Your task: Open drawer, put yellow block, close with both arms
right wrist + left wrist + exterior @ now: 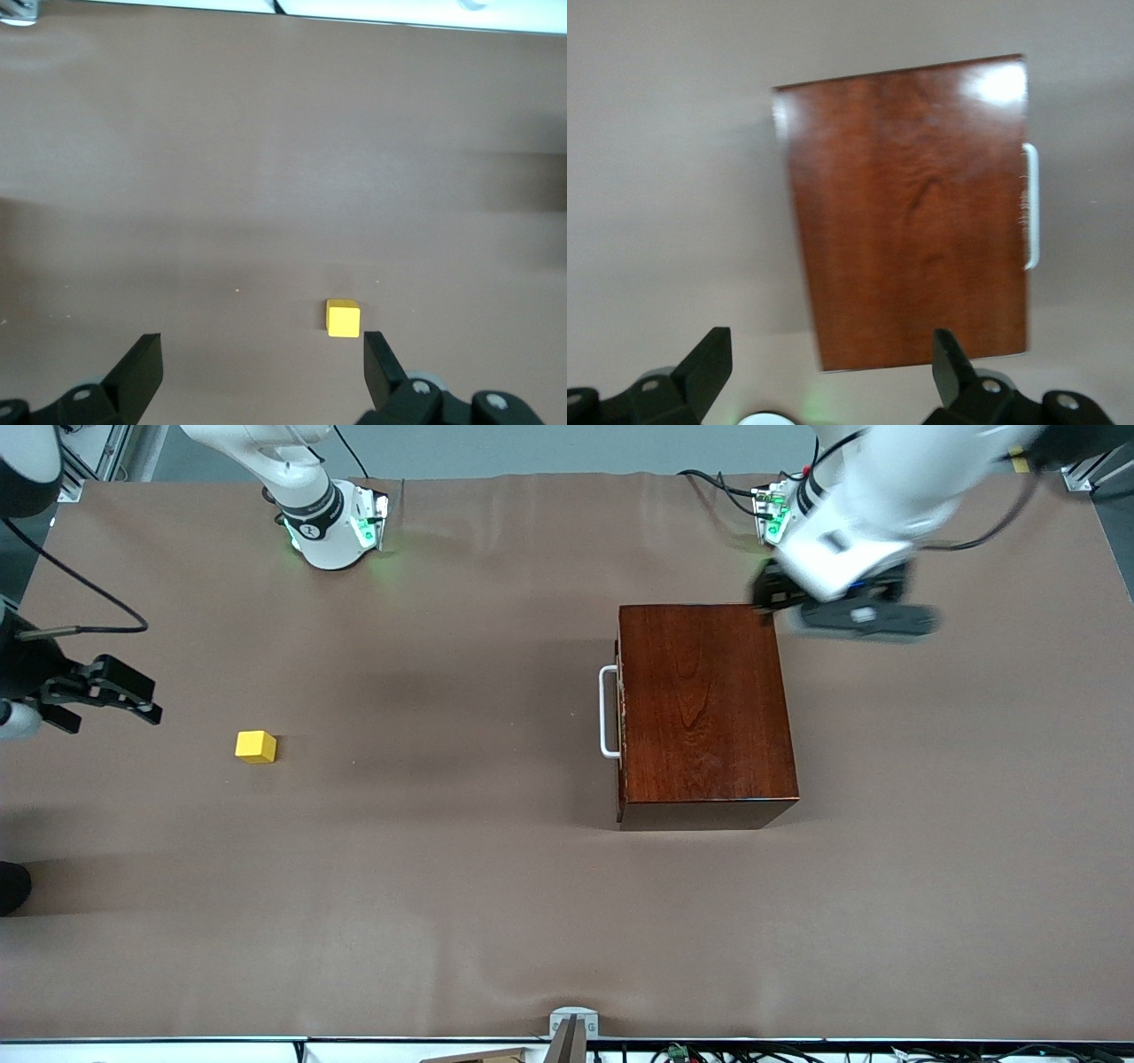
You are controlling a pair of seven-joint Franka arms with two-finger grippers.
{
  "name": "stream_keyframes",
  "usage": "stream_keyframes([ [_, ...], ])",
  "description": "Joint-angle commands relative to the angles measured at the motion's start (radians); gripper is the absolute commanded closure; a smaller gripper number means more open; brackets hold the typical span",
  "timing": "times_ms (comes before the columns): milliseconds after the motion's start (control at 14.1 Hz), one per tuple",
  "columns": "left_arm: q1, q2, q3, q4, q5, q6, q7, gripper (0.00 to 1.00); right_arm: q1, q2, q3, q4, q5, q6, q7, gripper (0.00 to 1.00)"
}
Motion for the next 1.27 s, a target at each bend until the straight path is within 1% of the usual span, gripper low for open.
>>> stream_keyframes([
  [0,-0.133,0.18,0.001,0.162,0.092,0.016,-0.104,0.0,0.001,0.003,0.014,0.027,-0.007,-0.008,0.002,0.0],
  [71,-0.187,0.226,0.006,0.179,0.139,0.051,-0.133,0.0,0.008,0.002,0.016,0.027,-0.012,-0.01,0.002,0.0],
  [142,-0.229,0.269,0.007,0.187,0.16,0.085,-0.163,0.0,0.004,0.002,0.014,0.027,0.005,-0.01,0.007,0.0],
  [283,-0.301,0.345,0.019,0.219,0.163,0.136,-0.28,0.0,0.007,0.002,0.014,0.027,0.007,0.001,0.007,0.0],
  [354,-0.348,0.378,0.036,0.232,0.164,0.157,-0.346,0.0,0.011,0.006,0.014,0.034,-0.008,0.007,0.004,0.0],
  [425,-0.4,0.401,0.074,0.236,0.167,0.179,-0.386,0.0,0.004,0.009,0.013,0.055,-0.009,0.028,0.005,0.0],
  [567,-0.532,0.449,0.191,0.238,0.169,0.206,-0.435,0.0,-0.008,0.011,0.01,0.059,-0.002,0.039,0.007,0.0],
  [708,-0.684,0.513,0.335,0.238,0.167,0.257,-0.553,0.0,-0.011,0.009,0.007,0.054,-0.013,0.004,-0.001,0.0],
  [779,-0.736,0.535,0.383,0.238,0.167,0.272,-0.578,0.0,-0.015,0.008,0.007,0.053,-0.025,-0.049,0.001,0.0],
  [850,-0.764,0.552,0.406,0.238,0.167,0.288,-0.601,0.0,-0.018,0.008,0.007,0.054,-0.039,-0.088,-0.001,0.0],
  [992,-0.77,0.578,0.406,0.233,0.167,0.289,-0.625,0.0,-0.03,0.003,0.007,0.054,-0.039,-0.122,-0.001,0.0],
  [1133,-0.774,0.609,0.406,0.227,0.169,0.279,-0.625,0.0,-0.031,0.002,0.008,0.06,-0.033,-0.197,0.004,0.0],
  [1204,-0.778,0.622,0.406,0.227,0.172,0.275,-0.624,0.0,-0.031,0.002,0.008,0.062,-0.023,-0.198,0.004,0.0],
])
